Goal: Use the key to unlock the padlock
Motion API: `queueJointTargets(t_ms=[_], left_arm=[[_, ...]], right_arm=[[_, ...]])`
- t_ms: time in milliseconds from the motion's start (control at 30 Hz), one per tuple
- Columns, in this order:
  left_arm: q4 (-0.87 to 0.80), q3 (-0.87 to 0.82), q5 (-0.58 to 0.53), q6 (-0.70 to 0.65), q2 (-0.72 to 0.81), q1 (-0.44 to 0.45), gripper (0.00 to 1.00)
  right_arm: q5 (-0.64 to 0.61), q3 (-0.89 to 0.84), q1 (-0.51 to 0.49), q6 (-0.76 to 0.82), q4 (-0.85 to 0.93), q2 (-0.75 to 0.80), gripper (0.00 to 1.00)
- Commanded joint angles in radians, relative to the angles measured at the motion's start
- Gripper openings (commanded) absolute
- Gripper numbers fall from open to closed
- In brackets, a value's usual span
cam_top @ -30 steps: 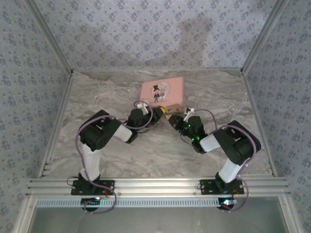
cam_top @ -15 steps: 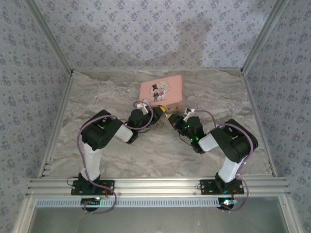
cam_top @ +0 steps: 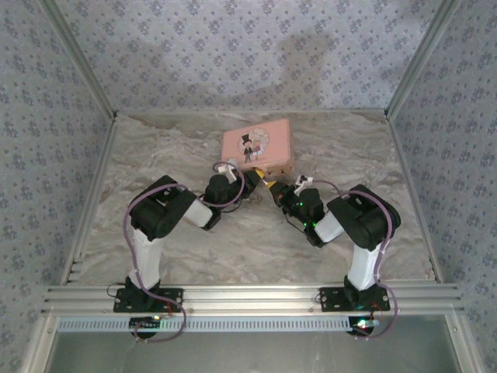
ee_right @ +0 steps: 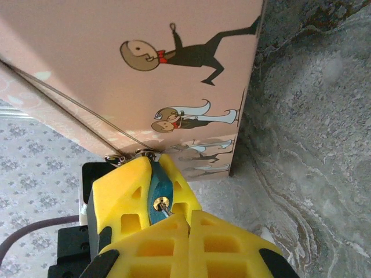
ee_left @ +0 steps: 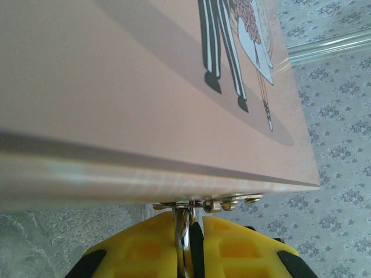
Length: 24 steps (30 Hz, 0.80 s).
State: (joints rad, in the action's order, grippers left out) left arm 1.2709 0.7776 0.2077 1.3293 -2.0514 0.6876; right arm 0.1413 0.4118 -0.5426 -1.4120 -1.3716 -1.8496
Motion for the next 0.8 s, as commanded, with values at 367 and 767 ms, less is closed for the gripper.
queueJointTargets(t_ms=[367, 767], left_arm=[[-0.034, 0.0, 0.093, 0.068, -0.013, 0.038, 0.0], [-0.051, 0.002, 0.101, 0.062, -0.007, 0.043, 0.0]], right_arm=[[-0.023, 0.03, -0.008, -0.093, 0.009, -0.013, 0.0], [0.004, 0.093, -0.026, -0.036, 0.091, -0.021, 0.0]])
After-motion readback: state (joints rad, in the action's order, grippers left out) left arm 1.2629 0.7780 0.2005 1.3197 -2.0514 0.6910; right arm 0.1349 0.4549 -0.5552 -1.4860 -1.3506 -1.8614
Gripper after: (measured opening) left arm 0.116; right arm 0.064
